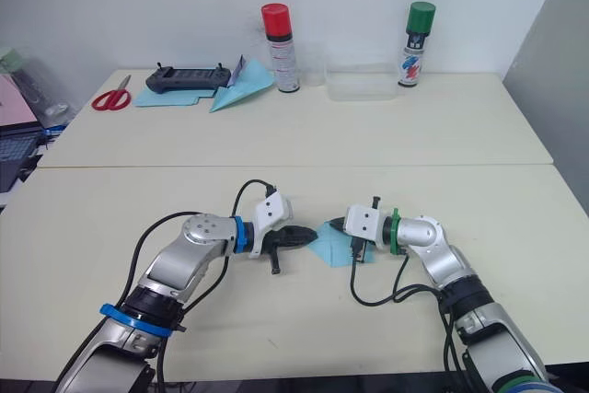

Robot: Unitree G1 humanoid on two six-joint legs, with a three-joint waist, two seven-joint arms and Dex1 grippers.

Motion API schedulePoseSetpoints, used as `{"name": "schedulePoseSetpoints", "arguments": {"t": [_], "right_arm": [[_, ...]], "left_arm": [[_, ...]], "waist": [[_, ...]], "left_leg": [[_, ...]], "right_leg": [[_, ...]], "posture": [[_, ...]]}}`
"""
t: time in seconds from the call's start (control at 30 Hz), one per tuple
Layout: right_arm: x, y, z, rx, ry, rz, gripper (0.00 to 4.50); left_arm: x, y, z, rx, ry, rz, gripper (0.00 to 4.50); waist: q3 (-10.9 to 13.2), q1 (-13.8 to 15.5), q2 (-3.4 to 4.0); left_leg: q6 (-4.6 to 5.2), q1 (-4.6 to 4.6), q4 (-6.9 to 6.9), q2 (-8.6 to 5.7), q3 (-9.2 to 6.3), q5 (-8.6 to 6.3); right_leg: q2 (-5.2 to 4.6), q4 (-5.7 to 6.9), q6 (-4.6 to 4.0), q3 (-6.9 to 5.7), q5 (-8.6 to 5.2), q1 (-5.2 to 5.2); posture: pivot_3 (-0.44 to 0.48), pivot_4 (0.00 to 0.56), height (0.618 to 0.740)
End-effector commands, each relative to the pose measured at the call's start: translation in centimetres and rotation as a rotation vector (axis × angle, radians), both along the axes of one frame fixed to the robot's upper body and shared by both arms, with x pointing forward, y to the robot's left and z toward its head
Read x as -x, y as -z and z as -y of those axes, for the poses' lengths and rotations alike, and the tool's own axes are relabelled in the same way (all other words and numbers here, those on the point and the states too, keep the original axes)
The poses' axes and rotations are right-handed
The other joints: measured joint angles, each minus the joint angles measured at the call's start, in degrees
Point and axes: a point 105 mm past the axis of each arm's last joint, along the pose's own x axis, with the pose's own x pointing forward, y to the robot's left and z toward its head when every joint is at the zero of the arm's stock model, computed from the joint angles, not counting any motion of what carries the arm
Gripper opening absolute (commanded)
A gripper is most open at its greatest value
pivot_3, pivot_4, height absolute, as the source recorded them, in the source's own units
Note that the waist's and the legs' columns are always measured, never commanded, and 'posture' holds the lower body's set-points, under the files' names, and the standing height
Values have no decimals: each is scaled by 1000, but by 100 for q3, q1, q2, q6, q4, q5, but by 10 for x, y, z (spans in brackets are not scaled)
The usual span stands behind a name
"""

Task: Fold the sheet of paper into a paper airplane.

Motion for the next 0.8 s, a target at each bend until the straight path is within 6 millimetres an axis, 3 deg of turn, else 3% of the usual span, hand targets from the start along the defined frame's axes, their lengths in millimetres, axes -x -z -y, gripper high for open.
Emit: {"name": "schedulePoseSetpoints", "arguments": {"t": [0.03,0.07,0.17,0.33,0.4,0.5,0.53,0.6,0.8], "right_arm": [[2,-3,3,-9,2,0,34],[1,-7,2,-35,4,-2,34],[6,-23,2,-117,-6,-42,611],[-2,-67,13,-318,115,-12,2398],[4,-73,12,-351,112,-30,3122],[16,-72,5,-347,87,-43,3122],[19,-69,2,-347,83,-59,2936],[23,-57,-3,-324,90,-91,2416],[25,-12,-10,-221,156,-154,146]], "left_arm": [[2,22,-6,-47,-39,-48,0],[1,25,-7,-46,-45,-53,0],[3,31,-9,-42,-54,-68,0],[4,30,-10,-13,-69,-78,0],[2,27,-11,14,-88,-91,0],[2,27,-13,13,-94,-100,0],[2,28,-14,10,-92,-103,0],[3,28,-14,7,-89,-107,0],[2,28,-11,0,-78,-110,0]], "waist": [[0,4,0],[0,8,0],[0,24,0],[0,21,1],[-1,21,1],[-1,19,1],[-1,19,1],[-1,18,1],[-1,9,1]], "left_leg": [[0,1,0,0,0,0],[0,2,0,0,0,0],[0,3,3,0,0,0],[0,7,4,0,-1,0],[0,8,4,1,-2,0],[0,7,2,1,-3,0],[0,6,2,1,-2,0],[0,6,2,1,0,0],[0,7,3,1,1,0]], "right_leg": [[0,0,0,0,0,1],[0,0,0,0,0,1],[0,0,1,0,0,4],[0,1,1,1,0,6],[1,1,1,0,-1,6],[1,1,2,0,-1,6],[1,1,3,0,-2,5],[1,1,3,1,-2,5],[1,1,3,1,-2,5]], "posture": [[0,150,740],[0,150,740],[0,150,740],[0,150,740],[0,150,740],[0,150,740],[0,150,740],[0,150,740],[0,150,740]]}}
